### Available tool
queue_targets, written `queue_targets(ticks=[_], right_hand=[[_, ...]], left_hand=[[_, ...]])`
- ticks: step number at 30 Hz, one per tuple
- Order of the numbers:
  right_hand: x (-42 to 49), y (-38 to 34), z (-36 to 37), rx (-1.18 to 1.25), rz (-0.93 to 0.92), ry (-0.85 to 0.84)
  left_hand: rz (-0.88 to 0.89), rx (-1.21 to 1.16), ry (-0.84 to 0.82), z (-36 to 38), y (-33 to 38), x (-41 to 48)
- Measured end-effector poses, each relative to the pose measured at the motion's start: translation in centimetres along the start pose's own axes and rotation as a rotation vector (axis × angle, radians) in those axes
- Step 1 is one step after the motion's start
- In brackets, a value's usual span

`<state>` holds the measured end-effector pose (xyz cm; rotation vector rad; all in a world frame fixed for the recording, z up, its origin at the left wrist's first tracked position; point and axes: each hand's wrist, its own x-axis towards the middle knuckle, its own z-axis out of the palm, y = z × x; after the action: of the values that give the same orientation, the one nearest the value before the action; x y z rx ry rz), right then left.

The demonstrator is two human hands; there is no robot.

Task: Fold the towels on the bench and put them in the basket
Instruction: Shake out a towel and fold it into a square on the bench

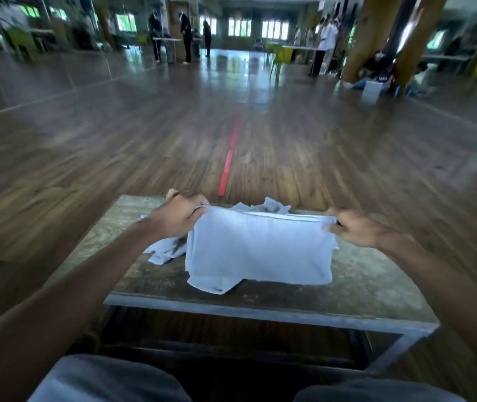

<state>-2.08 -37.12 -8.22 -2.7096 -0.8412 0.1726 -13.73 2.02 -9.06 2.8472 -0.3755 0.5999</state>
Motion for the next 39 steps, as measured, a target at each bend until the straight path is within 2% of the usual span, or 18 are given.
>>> queue_targets(ticks=[2,5,8,11,14,16,18,20,22,24,25,29,34,36,39], right_hand=[[-0.4,-1.2,-2.1,0.043,-0.013,-0.058],[-1.0,-2.4,-4.8,0.018,-0.064,-0.019],[-1.4,-2.9,-7.2,-0.043,-0.1,0.017],[-1.5,-3.3,-8.8,-0.149,-0.105,0.021],[-1.7,-4.0,-10.0,-0.223,-0.109,-0.016],[-1.8,-4.1,-10.5,-0.228,-0.08,-0.06],[-1.9,-3.9,-10.5,-0.225,-0.025,-0.025],[-2.0,-3.9,-10.0,-0.331,0.025,0.005],[-2.2,-3.7,-9.2,-0.465,0.001,0.198],[-2.4,-3.5,-8.4,-0.438,-0.043,0.4],[-2.5,-3.2,-8.0,-0.422,-0.047,0.436],[-2.4,-1.3,-5.3,-0.383,-0.035,0.29],[-3.3,0.5,-1.7,-0.194,0.016,0.12],[-3.2,1.2,0.1,-0.087,0.035,0.031],[-2.4,2.3,3.4,-0.062,0.09,-0.094]], left_hand=[[0.005,0.008,0.035,-1.7,0.2,0.8],[0.041,0.029,0.02,-4.1,-0.5,1.7],[0.279,0.222,0.055,-5.5,-1.4,2.3],[0.395,0.32,0.057,-6.6,-1.3,3.0],[0.268,0.252,0.074,-7.5,-0.1,3.4],[0.166,0.221,0.03,-7.5,0.4,3.4],[0.133,0.234,-0.016,-7.1,0.7,3.4],[0.1,0.22,-0.011,-6.8,0.8,3.2],[0.089,0.225,0.017,-6.3,0.8,3.0],[0.038,0.244,0.054,-5.9,0.9,2.9],[0.015,0.247,0.066,-5.6,1.1,2.9],[-0.03,0.181,0.013,-3.5,1.3,2.0],[-0.266,-0.44,-0.153,-1.2,1.5,0.0],[-0.3,-0.586,-0.252,0.4,1.2,-0.9],[-0.325,-0.566,-0.399,3.9,0.9,-2.4]])
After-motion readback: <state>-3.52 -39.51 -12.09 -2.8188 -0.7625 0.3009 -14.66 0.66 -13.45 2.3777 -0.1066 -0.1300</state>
